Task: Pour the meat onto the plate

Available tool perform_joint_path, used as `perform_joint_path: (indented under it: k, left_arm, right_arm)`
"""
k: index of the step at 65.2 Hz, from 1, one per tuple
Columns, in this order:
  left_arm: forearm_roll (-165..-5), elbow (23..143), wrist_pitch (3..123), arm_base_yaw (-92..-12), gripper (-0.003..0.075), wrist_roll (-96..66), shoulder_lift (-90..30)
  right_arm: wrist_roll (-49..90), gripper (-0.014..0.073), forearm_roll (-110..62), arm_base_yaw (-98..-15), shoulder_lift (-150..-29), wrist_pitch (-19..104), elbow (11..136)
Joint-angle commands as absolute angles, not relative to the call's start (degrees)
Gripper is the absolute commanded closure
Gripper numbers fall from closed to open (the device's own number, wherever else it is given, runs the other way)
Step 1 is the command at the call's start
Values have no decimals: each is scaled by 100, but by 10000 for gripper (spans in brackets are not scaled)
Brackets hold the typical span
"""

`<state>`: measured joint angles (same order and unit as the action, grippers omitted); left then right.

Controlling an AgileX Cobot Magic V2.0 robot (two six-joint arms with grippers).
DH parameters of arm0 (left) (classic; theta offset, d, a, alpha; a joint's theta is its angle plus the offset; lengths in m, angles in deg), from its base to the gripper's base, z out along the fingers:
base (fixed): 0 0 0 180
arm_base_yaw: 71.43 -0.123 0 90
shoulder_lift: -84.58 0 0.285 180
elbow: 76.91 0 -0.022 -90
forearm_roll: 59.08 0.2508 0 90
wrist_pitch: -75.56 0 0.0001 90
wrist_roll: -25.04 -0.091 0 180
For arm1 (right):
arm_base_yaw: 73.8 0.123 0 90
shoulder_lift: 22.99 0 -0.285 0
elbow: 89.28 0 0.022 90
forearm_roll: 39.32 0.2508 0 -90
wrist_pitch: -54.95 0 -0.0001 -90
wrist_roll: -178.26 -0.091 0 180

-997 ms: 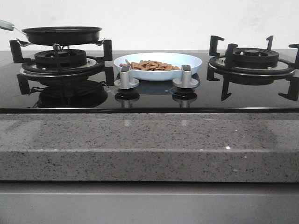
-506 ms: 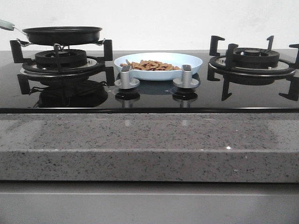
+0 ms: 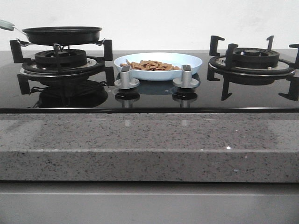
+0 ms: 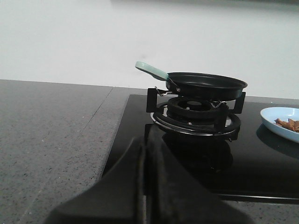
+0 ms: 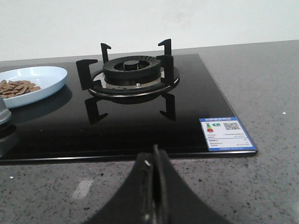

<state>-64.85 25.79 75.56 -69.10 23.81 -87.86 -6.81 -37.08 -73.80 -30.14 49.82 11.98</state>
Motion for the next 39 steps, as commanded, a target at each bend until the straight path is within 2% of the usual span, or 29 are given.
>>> perform_joint_path:
  k: [1, 39]
  left_arm:
    - [-6486, 2538, 8008, -6925, 741, 2425, -8873]
    - [-6486, 2538, 8008, -6925, 741, 2425, -8873]
  right_arm:
    - [-629, 663, -3725, -7403, -2922, 5495, 1227]
    - [-630, 663, -4062, -7403, -2922, 6037, 1227]
